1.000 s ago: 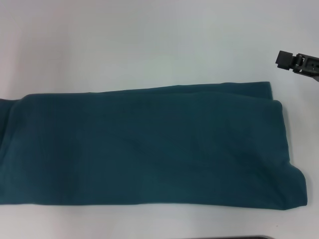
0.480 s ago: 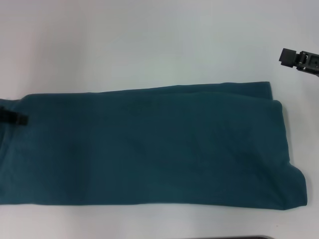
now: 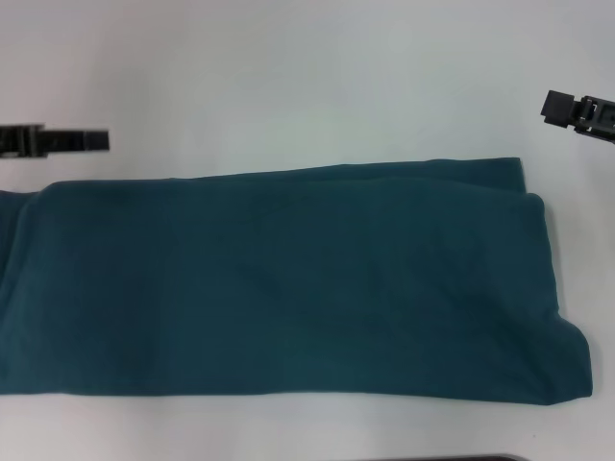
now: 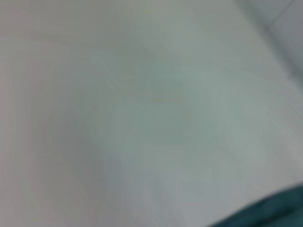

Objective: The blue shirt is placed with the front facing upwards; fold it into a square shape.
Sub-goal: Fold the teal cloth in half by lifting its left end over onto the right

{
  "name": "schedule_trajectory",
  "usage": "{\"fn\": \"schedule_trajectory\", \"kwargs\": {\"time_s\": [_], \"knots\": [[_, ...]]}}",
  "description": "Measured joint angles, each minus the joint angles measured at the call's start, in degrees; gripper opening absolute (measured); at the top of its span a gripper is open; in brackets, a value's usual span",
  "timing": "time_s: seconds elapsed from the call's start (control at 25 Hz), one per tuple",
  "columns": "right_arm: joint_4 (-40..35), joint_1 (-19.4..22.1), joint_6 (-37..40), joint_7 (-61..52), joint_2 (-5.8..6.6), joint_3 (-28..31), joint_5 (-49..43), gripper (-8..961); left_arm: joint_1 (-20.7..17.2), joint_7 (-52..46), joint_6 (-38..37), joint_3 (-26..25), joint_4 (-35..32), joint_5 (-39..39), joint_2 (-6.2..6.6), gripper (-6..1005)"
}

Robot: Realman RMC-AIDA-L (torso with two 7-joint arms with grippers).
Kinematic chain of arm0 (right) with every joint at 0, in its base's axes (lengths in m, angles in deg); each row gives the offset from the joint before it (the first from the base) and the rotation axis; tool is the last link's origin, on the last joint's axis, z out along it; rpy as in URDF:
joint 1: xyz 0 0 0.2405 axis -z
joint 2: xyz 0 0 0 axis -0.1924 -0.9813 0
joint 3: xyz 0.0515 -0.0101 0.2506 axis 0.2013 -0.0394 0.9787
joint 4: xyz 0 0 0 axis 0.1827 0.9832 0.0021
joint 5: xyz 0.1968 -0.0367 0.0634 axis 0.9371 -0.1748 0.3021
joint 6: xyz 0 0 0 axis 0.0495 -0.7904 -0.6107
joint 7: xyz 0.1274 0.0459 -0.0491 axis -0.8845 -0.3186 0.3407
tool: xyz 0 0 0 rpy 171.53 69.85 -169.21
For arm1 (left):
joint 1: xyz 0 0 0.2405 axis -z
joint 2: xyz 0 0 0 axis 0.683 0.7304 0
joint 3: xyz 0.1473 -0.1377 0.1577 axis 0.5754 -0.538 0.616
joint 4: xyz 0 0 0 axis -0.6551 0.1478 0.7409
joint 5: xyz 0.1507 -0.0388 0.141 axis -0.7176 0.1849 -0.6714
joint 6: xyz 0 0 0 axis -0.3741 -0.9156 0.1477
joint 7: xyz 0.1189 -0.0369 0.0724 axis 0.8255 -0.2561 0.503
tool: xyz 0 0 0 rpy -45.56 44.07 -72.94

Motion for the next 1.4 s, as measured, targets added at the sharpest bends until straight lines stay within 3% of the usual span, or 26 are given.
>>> {"fn": "schedule_trajectory", "kwargs": {"time_s": [0.64, 1.2, 1.4], "knots": [[-0.06, -0.46, 0.13, -0.6, 0.3, 0.03, 0.48, 606, -2.86, 12.63, 4.97, -5.86, -14.93, 19.44, -1.36, 548], [-0.09, -0.47, 0.1, -0.68, 0.38, 0.03, 0.64, 607, -3.41, 9.45, 7.07, -5.2, -15.64, 19.96, -0.91, 548], [-0.09, -0.47, 0.1, -0.71, 0.38, 0.03, 0.64, 606, -3.65, 9.51, 7.28, -2.21, -13.97, 17.75, -0.5, 639]]}}
